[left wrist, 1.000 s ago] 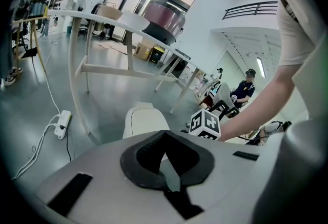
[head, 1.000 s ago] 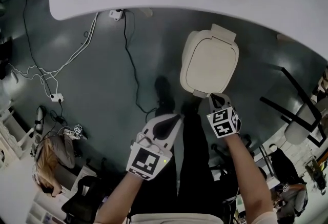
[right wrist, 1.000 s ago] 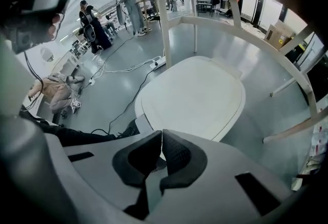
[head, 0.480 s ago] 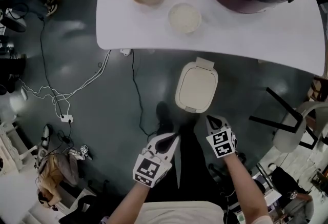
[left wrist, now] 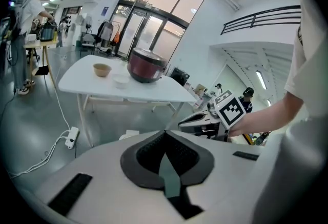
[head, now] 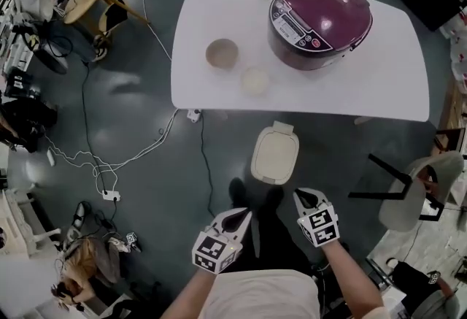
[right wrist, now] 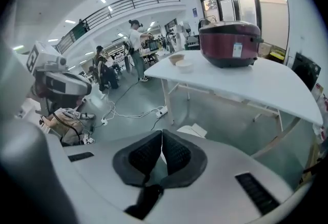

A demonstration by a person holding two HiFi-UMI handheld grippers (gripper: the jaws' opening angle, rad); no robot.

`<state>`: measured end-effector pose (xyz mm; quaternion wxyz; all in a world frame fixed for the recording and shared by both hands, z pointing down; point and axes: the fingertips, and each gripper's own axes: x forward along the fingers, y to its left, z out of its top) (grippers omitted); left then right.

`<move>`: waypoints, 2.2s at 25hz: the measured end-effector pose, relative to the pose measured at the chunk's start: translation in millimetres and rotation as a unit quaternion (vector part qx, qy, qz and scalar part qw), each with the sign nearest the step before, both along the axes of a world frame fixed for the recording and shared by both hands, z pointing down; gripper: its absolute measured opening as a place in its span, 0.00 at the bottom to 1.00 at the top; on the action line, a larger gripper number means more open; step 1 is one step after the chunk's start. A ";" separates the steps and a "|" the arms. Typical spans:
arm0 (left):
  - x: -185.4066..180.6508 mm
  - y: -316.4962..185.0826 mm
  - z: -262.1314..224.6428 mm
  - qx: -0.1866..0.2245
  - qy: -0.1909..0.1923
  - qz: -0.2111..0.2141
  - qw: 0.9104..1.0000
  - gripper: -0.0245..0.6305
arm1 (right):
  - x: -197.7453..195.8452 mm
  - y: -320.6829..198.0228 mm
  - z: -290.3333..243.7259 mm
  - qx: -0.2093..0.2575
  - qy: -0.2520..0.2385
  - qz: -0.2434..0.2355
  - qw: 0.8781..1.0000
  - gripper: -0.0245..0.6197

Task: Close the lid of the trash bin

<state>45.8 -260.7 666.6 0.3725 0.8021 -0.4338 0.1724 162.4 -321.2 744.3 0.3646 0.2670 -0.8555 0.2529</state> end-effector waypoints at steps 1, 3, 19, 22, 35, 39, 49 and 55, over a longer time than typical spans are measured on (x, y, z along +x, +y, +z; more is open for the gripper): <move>0.1 -0.1 -12.4 0.004 0.003 -0.001 1.000 0.06 | 1.3 0.4 -14.4 0.004 -0.007 0.002 1.000 0.06; 0.2 -0.1 -34.8 0.011 0.007 -0.001 1.000 0.06 | 3.7 -0.1 -40.5 0.014 -0.025 0.008 1.000 0.06; -34.6 37.9 -175.9 0.108 0.008 0.044 0.993 0.06 | 3.8 29.5 -238.6 0.149 -0.063 0.075 0.984 0.06; -39.7 55.7 -182.8 0.121 0.014 0.066 0.990 0.06 | 1.4 50.5 -254.9 0.170 -0.061 0.101 0.978 0.06; -65.7 123.2 -218.7 0.179 0.019 0.129 0.975 0.06 | -19.3 142.3 -330.5 0.243 -0.065 0.169 0.953 0.06; -72.1 139.9 -227.2 0.184 0.028 0.134 0.973 0.06 | -20.4 171.6 -341.5 0.251 -0.068 0.187 0.947 0.06; -58.9 163.4 -253.8 0.225 0.026 0.140 0.964 0.06 | -2.6 206.9 -354.8 0.271 -0.085 0.191 0.940 0.06; -61.8 172.9 -260.2 0.227 0.022 0.106 0.968 0.06 | 4.0 215.4 -361.8 0.276 -0.102 0.175 0.940 0.06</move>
